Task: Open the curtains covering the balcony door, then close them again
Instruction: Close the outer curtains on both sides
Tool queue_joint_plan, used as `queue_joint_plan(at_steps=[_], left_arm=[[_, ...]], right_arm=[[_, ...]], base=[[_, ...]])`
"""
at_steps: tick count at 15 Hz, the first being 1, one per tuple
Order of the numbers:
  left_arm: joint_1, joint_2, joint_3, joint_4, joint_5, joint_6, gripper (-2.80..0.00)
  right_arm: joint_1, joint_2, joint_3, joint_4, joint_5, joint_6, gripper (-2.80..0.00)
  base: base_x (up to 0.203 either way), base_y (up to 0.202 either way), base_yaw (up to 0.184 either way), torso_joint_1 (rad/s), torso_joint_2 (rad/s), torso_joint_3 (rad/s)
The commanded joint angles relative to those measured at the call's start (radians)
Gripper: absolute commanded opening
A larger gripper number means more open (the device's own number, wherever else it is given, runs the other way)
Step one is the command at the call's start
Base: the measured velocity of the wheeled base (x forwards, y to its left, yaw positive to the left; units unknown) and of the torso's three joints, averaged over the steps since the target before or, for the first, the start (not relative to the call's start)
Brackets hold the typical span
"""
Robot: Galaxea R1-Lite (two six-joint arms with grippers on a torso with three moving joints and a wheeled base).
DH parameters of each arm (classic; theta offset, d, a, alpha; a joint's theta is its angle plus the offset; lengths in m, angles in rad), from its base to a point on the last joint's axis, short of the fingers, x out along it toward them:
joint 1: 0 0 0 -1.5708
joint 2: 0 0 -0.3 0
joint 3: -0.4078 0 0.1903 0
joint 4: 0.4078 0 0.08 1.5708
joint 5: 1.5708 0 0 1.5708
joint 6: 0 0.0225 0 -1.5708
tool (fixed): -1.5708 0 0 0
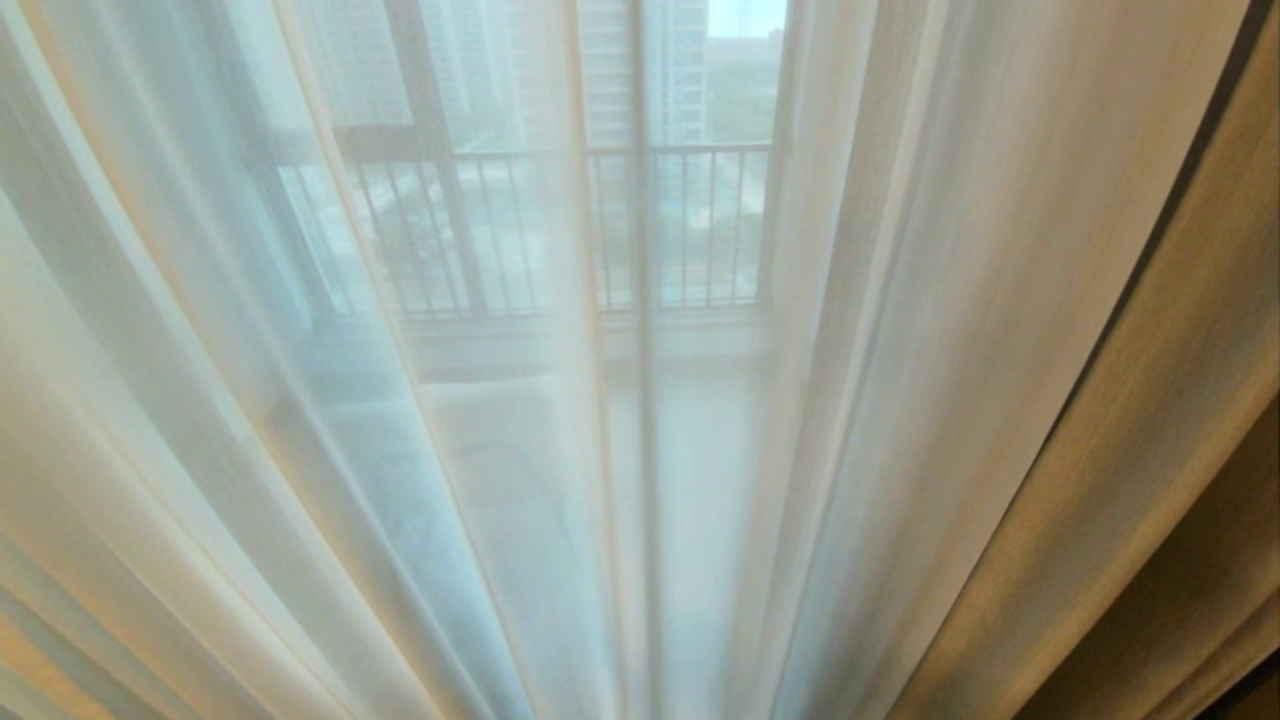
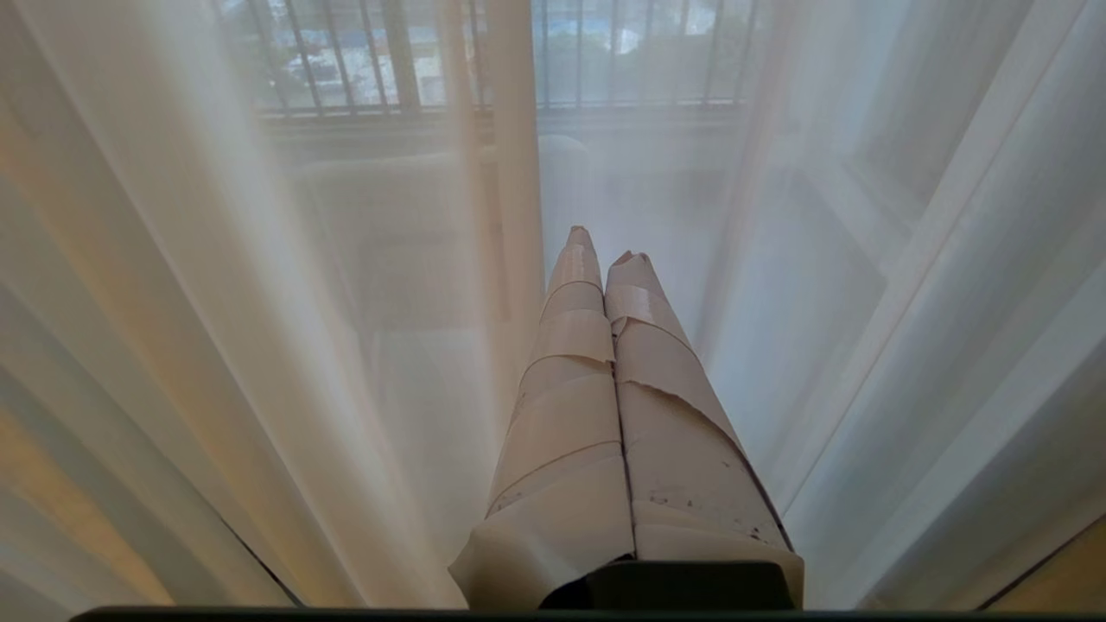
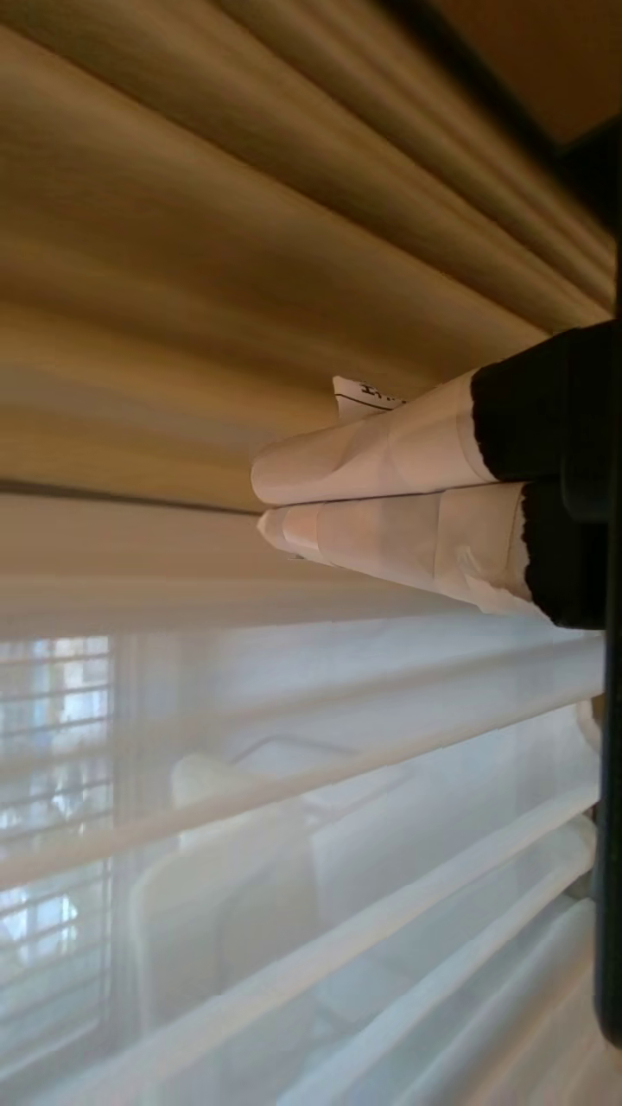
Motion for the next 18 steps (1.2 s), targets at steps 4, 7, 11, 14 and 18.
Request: queue_joint_plan(at_steps=[4, 7, 11, 14, 18], left_arm=[[0.000, 0.000, 0.000, -0.001, 0.000, 0.000, -2.80], [0.000, 0.000, 0.000, -0.001, 0.000, 0.000, -2.80], [0.000, 0.000, 0.000, -0.001, 0.000, 0.000, -2.80], [0.000, 0.000, 0.000, -0.001, 0.000, 0.000, -2.80], [0.000, 0.000, 0.000, -0.001, 0.000, 0.000, -2.80]], right_arm=[[-0.001, 0.161, -0.319, 0.152, 0.010, -0.003, -2.80], [-0.030, 0.355, -0.468, 0.133, 0.010, 0.012, -2.80], [-0.113, 0.687, -0.707, 0.074, 0.017, 0.058, -2.80], [-0.159, 0.846, -0.822, -0.026, 0.040, 0.076, -2.80], [-0.173, 0.867, -0.848, -0.041, 0.049, 0.080, -2.80]], base=[[0.000, 0.000, 0.000, 0.000, 0.00, 0.000], [0.000, 0.000, 0.000, 0.000, 0.00, 0.000], [0.000, 0.000, 0.000, 0.000, 0.00, 0.000], [0.000, 0.000, 0.000, 0.000, 0.00, 0.000], [0.000, 0.000, 0.000, 0.000, 0.00, 0.000]])
